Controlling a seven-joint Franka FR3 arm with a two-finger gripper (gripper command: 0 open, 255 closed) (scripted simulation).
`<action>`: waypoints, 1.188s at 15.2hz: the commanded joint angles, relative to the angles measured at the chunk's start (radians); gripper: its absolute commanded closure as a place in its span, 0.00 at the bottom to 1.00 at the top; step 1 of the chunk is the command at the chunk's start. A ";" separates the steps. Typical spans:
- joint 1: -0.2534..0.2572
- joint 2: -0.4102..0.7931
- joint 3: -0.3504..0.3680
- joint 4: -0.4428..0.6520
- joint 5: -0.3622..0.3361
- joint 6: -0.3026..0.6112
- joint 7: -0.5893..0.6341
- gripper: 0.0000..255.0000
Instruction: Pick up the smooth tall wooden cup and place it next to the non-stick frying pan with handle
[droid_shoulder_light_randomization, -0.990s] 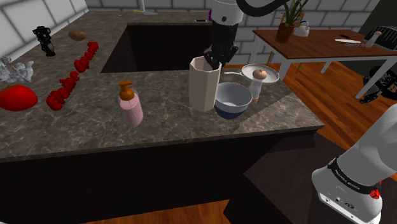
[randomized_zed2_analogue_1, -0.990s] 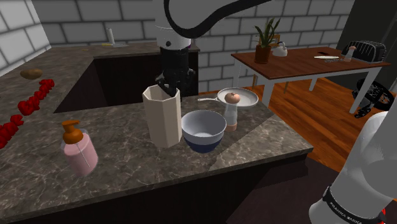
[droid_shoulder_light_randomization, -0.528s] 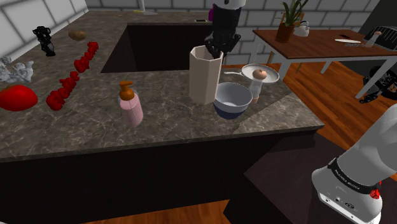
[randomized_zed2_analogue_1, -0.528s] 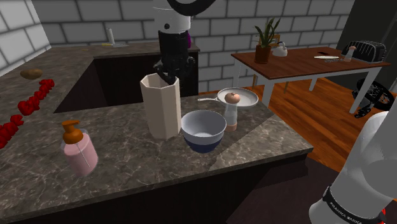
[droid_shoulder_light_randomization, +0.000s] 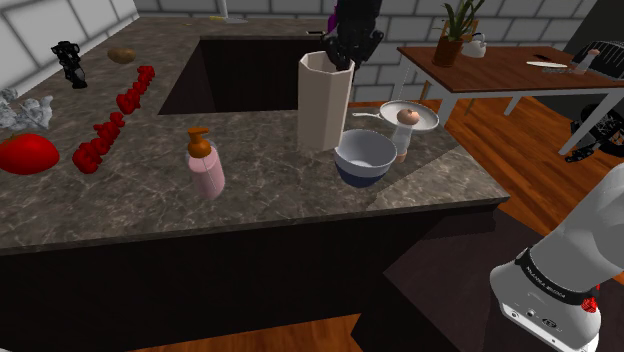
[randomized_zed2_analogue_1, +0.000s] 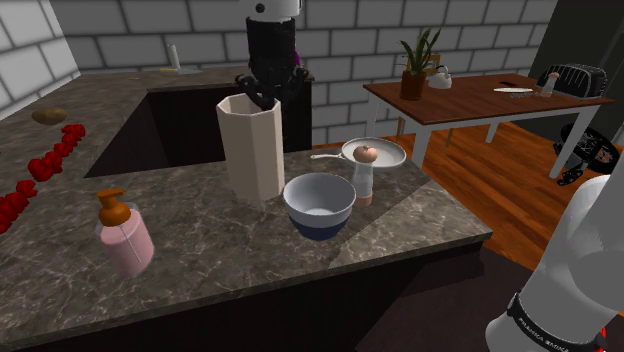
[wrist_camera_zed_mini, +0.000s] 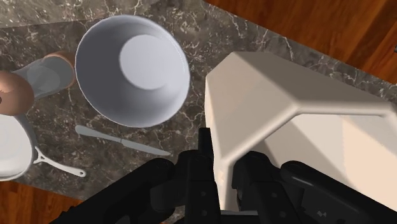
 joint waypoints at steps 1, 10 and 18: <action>0.000 0.006 0.000 0.035 -0.002 -0.029 0.000 1.00; -0.010 0.005 -0.011 0.133 -0.001 -0.127 -0.025 1.00; -0.087 -0.158 -0.132 -0.044 0.031 -0.102 -0.227 1.00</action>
